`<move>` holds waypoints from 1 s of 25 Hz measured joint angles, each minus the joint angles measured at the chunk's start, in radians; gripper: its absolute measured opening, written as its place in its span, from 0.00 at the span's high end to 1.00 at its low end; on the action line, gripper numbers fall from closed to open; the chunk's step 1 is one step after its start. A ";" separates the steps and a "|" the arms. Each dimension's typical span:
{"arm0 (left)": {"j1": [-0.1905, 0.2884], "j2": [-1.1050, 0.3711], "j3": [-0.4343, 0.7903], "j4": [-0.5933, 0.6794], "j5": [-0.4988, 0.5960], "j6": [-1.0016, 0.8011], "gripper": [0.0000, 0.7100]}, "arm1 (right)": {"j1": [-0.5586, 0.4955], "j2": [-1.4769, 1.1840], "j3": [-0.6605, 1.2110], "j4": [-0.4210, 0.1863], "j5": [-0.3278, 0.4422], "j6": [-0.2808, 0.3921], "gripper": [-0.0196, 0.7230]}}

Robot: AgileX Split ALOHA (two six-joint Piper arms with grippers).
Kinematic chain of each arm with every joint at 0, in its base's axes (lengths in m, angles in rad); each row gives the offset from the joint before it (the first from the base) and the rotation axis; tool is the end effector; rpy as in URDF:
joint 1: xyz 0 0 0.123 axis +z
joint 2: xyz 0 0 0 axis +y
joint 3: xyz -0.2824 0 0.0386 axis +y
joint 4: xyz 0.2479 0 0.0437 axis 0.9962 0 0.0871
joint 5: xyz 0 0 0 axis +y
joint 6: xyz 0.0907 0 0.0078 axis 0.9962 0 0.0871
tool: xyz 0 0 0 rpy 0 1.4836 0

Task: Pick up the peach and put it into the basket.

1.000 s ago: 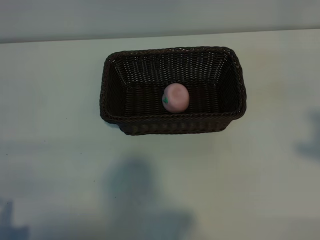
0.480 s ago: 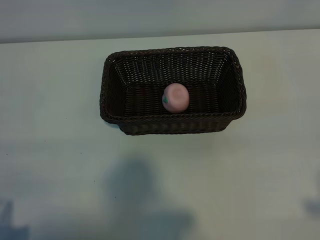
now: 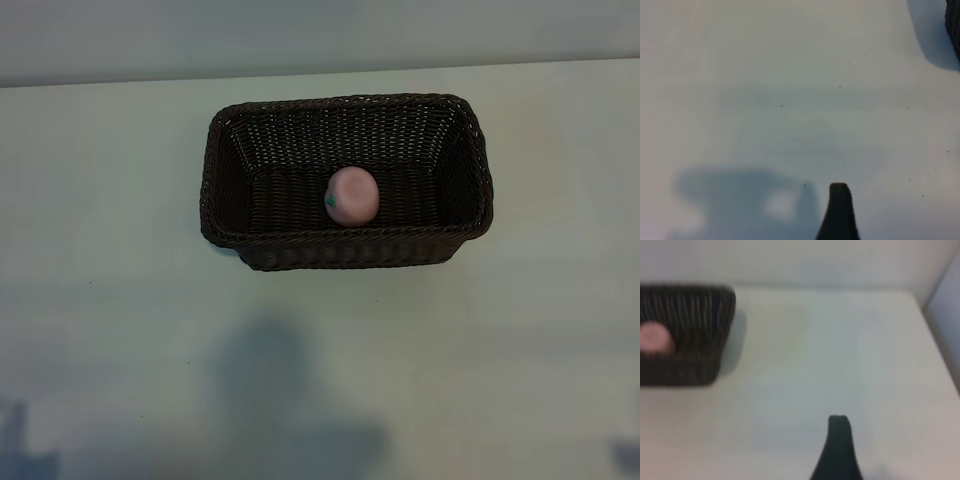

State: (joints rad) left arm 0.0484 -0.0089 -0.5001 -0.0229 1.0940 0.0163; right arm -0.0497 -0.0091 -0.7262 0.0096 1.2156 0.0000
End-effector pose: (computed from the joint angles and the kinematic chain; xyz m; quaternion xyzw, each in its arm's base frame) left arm -0.0075 -0.0022 0.2745 -0.0131 0.8593 0.0051 0.5112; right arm -0.0441 0.0030 0.3227 0.0196 0.8313 -0.0091 0.5553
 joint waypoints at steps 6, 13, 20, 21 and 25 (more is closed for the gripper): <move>0.000 0.000 0.000 0.000 0.000 0.000 0.17 | 0.000 0.000 0.094 0.017 -0.006 -0.007 0.21; 0.000 0.000 0.000 0.000 0.000 0.000 0.17 | 0.000 0.000 0.180 0.019 -0.022 -0.064 0.21; 0.000 0.000 0.000 0.000 0.000 0.001 0.17 | 0.000 0.000 0.200 0.037 -0.058 -0.069 0.21; 0.000 0.000 0.000 0.000 0.000 0.001 0.17 | 0.000 0.000 0.201 0.042 -0.060 -0.067 0.21; 0.000 0.000 0.000 0.000 0.000 0.001 0.17 | 0.000 0.000 0.216 0.047 -0.090 -0.065 0.21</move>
State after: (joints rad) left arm 0.0484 -0.0089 -0.5001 -0.0229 1.0940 0.0172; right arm -0.0497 -0.0091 -0.5098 0.0568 1.1259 -0.0648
